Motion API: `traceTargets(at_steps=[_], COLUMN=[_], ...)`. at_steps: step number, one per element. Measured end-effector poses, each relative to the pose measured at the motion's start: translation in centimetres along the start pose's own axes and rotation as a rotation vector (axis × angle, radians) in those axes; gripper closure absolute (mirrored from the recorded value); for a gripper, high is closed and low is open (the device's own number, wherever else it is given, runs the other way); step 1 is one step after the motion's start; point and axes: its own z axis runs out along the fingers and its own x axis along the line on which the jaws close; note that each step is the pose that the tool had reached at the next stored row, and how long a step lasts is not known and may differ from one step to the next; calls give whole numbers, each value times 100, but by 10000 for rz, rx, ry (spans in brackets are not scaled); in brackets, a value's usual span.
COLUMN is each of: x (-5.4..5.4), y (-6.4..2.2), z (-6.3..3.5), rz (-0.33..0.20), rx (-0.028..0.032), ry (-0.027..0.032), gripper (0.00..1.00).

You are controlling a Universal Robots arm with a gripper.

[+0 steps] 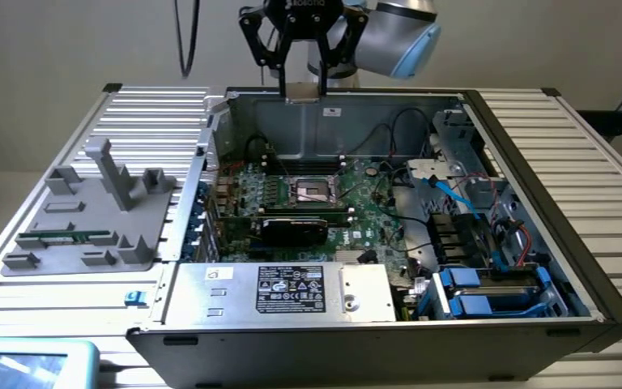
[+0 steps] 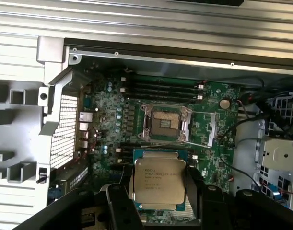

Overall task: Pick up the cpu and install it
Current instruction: 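Pick up the cpu and move it towards the insertion slot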

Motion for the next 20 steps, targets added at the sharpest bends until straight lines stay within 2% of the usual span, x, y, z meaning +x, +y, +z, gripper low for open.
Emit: traceTargets(at_steps=[3,9,15,20], x=[-18,-104,-143,-165], y=[51,79,126,218], z=[10,22,32,47], rz=[5,60,118,123], rx=[0,0,-5,-13], ry=[0,-3,-12,-15], gripper=[47,47,47,47])
